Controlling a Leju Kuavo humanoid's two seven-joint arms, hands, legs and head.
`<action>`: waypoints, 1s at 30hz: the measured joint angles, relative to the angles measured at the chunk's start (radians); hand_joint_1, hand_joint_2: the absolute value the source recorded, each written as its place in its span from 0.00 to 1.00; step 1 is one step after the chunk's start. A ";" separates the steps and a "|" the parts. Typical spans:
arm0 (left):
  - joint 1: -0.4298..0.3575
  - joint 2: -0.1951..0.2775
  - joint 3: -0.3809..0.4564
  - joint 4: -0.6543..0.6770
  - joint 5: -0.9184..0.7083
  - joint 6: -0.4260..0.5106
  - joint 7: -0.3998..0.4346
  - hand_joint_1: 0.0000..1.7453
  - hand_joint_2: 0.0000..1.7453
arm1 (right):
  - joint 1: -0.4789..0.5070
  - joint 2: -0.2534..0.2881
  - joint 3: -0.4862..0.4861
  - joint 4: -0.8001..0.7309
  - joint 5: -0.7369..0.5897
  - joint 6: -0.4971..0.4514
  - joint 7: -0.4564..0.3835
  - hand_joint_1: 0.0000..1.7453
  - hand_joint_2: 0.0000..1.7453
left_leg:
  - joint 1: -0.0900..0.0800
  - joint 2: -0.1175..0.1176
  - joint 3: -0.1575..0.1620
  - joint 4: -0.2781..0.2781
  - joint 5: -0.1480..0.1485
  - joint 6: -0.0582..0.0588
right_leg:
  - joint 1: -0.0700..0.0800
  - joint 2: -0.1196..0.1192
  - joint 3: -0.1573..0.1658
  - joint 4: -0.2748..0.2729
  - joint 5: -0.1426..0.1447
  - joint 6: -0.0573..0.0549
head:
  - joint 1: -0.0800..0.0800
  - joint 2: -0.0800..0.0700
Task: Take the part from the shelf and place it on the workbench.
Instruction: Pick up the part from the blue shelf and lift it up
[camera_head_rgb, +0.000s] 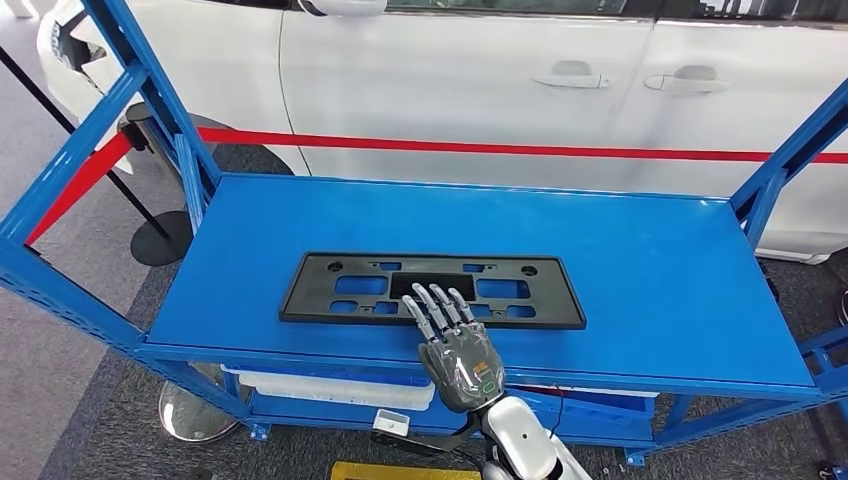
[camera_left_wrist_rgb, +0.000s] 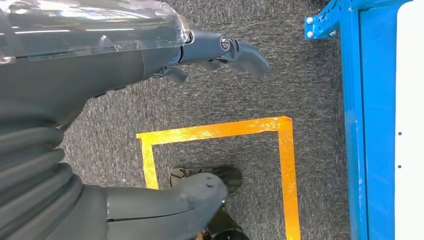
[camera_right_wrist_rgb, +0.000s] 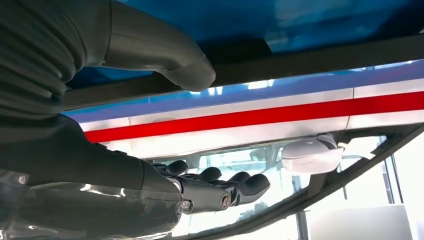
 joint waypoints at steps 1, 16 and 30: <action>0.000 0.000 0.000 0.000 0.000 0.000 0.000 0.00 0.00 | 0.000 0.000 0.000 0.000 0.000 0.000 0.000 0.00 1.00 | 0.000 -0.001 0.001 0.002 -0.001 -0.002 | -0.001 0.000 0.027 -0.056 0.036 -0.001 | 0.000 0.000; 0.005 0.000 0.010 0.000 0.013 -0.011 0.000 0.00 0.00 | 0.042 0.010 0.012 -0.099 -0.423 0.086 -0.185 0.12 1.00 | 0.000 -0.001 -0.094 0.233 -0.098 -0.053 | 0.003 -0.001 0.123 -0.253 0.103 -0.048 | -0.010 0.000; 0.005 0.000 0.029 0.000 0.017 -0.011 -0.001 0.00 0.00 | 0.085 0.007 0.017 -0.224 -0.557 0.109 -0.239 1.00 1.00 | -0.004 0.000 0.014 -0.008 -0.007 0.000 | 0.003 0.001 -0.012 0.020 -0.013 0.000 | -0.001 0.000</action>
